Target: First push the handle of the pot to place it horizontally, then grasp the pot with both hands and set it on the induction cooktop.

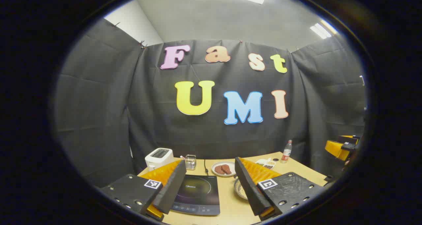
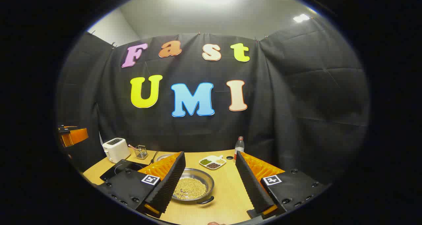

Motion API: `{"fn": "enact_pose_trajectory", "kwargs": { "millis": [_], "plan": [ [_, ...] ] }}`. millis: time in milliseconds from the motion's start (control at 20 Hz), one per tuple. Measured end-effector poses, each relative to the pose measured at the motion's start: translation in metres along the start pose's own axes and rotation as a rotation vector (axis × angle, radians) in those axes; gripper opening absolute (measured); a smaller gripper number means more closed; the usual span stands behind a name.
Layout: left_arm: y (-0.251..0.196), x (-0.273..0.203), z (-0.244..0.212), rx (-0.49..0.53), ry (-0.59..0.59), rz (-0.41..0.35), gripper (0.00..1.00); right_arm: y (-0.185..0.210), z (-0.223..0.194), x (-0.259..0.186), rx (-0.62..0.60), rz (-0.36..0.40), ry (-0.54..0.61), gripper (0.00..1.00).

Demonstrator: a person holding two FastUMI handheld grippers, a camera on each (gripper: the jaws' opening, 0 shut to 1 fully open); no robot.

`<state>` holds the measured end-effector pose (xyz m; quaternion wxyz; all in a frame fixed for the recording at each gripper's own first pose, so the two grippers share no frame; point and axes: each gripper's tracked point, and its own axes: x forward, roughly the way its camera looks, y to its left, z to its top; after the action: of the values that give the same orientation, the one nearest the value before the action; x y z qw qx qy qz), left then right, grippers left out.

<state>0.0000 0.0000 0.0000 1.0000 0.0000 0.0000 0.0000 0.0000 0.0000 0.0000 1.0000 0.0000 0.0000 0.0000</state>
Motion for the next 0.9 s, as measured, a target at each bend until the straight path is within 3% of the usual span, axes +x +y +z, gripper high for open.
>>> {"fn": "enact_pose_trajectory", "kwargs": {
  "millis": [300,400,500,900],
  "plan": [
    [-0.009,-0.008,-0.012,0.011,0.014,-0.034,0.88,0.008,0.000,-0.008,0.012,0.027,-0.008,0.97],
    [-0.010,-0.008,-0.019,0.006,0.030,-0.041,0.93,0.011,-0.009,-0.007,0.002,0.034,0.018,0.98],
    [-0.010,-0.006,-0.023,0.005,0.040,-0.043,0.88,0.014,-0.012,-0.008,-0.012,0.036,0.029,0.97],
    [-0.008,0.010,-0.028,0.000,0.043,-0.062,0.88,0.031,-0.019,-0.003,-0.048,0.059,0.045,0.98]
  ]
}}
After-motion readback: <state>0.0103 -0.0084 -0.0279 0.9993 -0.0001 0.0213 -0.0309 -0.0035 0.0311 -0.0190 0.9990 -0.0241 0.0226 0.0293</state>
